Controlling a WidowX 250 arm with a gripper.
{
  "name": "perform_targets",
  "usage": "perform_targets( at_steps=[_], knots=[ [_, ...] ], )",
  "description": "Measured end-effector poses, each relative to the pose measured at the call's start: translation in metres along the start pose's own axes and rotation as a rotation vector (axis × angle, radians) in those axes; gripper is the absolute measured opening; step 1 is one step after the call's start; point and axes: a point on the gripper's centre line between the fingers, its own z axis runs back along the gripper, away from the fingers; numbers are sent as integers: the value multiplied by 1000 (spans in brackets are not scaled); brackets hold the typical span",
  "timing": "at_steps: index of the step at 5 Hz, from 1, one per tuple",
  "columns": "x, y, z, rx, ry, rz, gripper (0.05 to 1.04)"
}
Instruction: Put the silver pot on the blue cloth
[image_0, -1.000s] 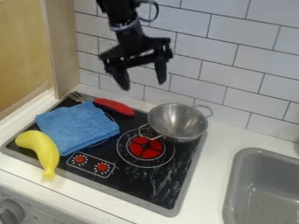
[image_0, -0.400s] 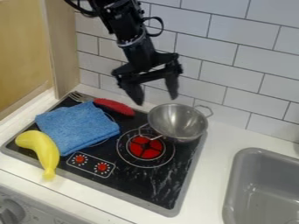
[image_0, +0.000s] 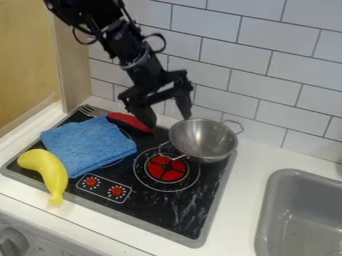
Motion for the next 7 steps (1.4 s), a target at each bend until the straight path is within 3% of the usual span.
perform_targets(
  at_steps=[1,3,4,6,7],
  knots=[
    [-1,4,-4,12,9,6,999],
    [-2,4,-26,-24,48,13,993],
    [2,-1,-32,-18,53,-3,922],
    [0,-5,-37,-4,55,-19,312],
    [1,-6,-38,1,48,-13,124]
  ],
)
